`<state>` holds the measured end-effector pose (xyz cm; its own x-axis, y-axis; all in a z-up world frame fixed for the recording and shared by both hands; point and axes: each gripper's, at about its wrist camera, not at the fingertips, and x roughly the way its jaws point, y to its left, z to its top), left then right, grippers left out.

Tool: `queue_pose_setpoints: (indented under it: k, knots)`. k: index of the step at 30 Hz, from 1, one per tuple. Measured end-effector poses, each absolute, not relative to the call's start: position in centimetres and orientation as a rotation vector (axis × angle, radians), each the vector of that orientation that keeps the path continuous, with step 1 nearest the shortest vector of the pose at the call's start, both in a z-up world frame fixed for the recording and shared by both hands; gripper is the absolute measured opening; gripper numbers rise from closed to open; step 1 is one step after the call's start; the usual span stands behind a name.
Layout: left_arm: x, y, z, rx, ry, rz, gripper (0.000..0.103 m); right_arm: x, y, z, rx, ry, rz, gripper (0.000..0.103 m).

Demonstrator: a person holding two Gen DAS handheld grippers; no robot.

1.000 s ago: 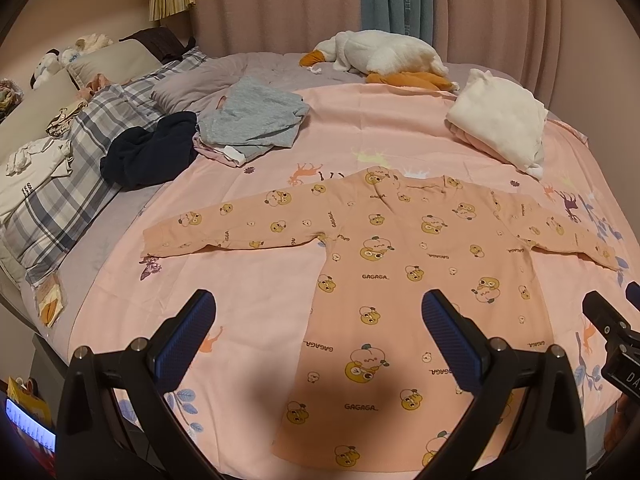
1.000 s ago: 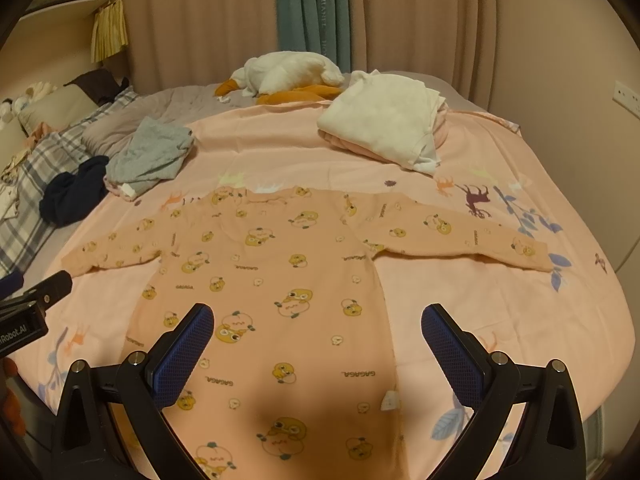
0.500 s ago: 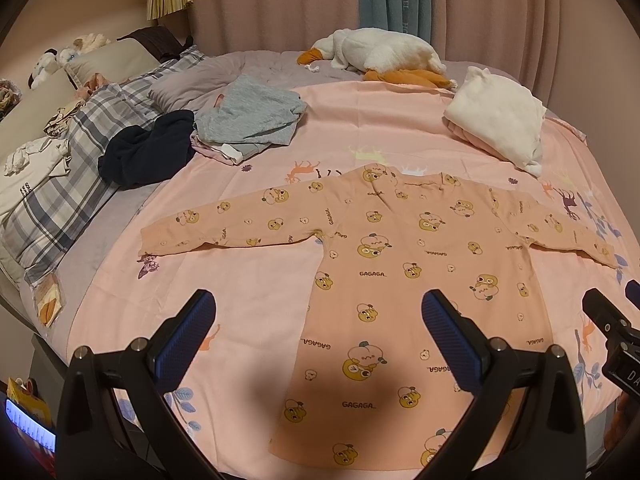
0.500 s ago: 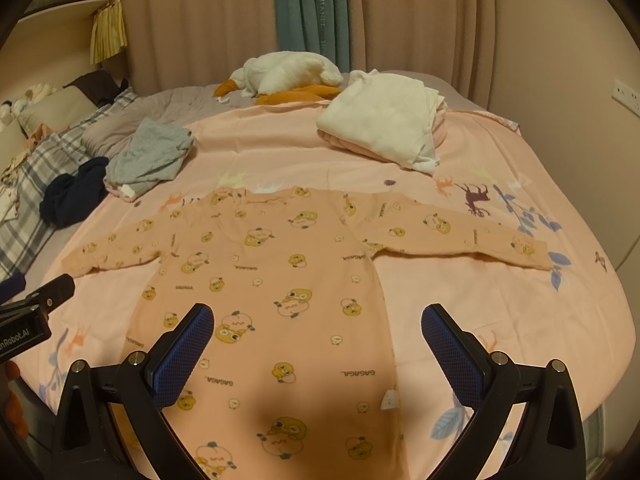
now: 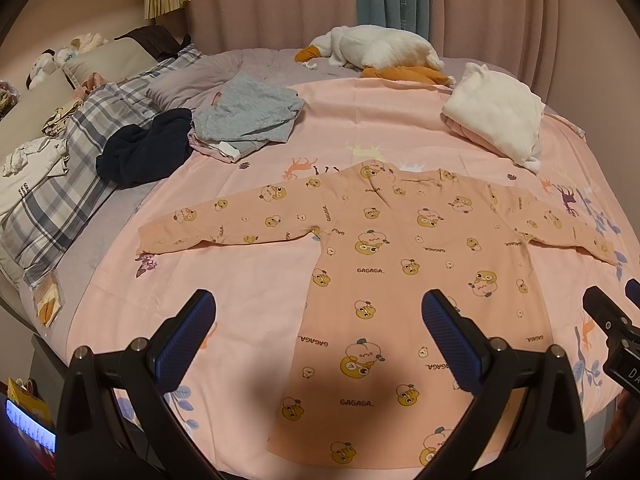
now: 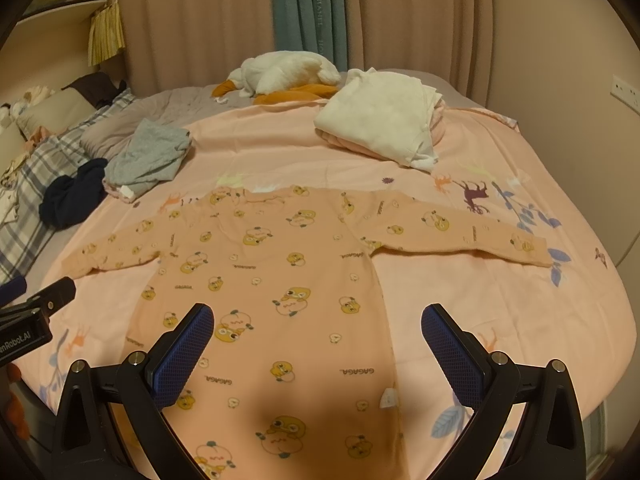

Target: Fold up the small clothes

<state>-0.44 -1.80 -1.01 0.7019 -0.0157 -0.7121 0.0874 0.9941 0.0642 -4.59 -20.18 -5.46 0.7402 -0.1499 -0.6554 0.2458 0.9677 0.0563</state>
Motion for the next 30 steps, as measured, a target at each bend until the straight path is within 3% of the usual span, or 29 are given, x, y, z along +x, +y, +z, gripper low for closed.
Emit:
queue_pose_setpoints:
  k: [30]
  knots:
    - [0.7,-4.1,-2.0,0.13,0.836,-0.096,0.103,-5.0,-22.6,-6.9,0.217,0.713,-0.224,0.103]
